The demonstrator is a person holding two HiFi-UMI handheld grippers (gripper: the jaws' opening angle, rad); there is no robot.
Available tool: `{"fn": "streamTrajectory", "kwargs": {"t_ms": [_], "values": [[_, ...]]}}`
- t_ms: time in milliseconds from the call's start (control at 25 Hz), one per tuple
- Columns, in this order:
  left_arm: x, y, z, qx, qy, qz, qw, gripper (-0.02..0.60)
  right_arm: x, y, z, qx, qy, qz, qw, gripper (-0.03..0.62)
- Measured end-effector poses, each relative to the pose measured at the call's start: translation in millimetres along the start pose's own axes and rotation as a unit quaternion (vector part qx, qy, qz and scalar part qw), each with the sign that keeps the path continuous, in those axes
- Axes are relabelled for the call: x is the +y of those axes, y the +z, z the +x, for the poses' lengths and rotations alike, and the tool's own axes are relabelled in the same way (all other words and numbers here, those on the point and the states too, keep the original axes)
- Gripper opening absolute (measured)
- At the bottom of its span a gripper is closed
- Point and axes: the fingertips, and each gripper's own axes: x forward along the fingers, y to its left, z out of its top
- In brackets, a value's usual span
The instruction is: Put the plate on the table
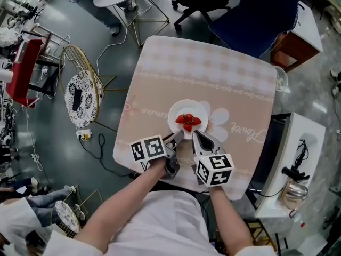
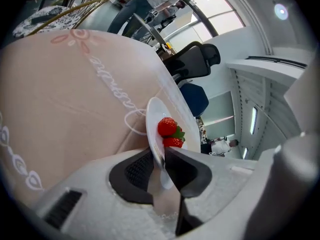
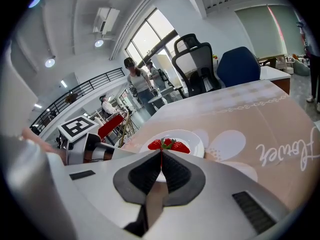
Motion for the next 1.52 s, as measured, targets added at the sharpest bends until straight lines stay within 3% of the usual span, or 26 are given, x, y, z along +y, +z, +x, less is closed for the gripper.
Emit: {"fn": "streamTrajectory", "kwargs": {"t_ms": [400, 760, 1120, 1520], "values": [[5, -2, 3, 0.031, 0.066, 0.082, 0.9940, 0.105, -5, -4, -1, 0.007, 0.005, 0.005, 1.000, 0.006], [13, -1, 2, 0.059, 0.118, 0.153, 0.9794, 0.155, -7, -8, 1, 0.015, 0.012, 0.004, 1.000, 0.006], [21, -6, -5, 0.066, 0.133, 0.184, 0.9718, 0.156, -5, -11, 3, 0.018, 0.011, -0.001, 1.000, 0.005], [13, -5, -26, 0.054, 0.107, 0.228, 0.9662, 0.155, 15, -10, -3, 0.008, -0.003, -0.013, 1.000, 0.005]]}}
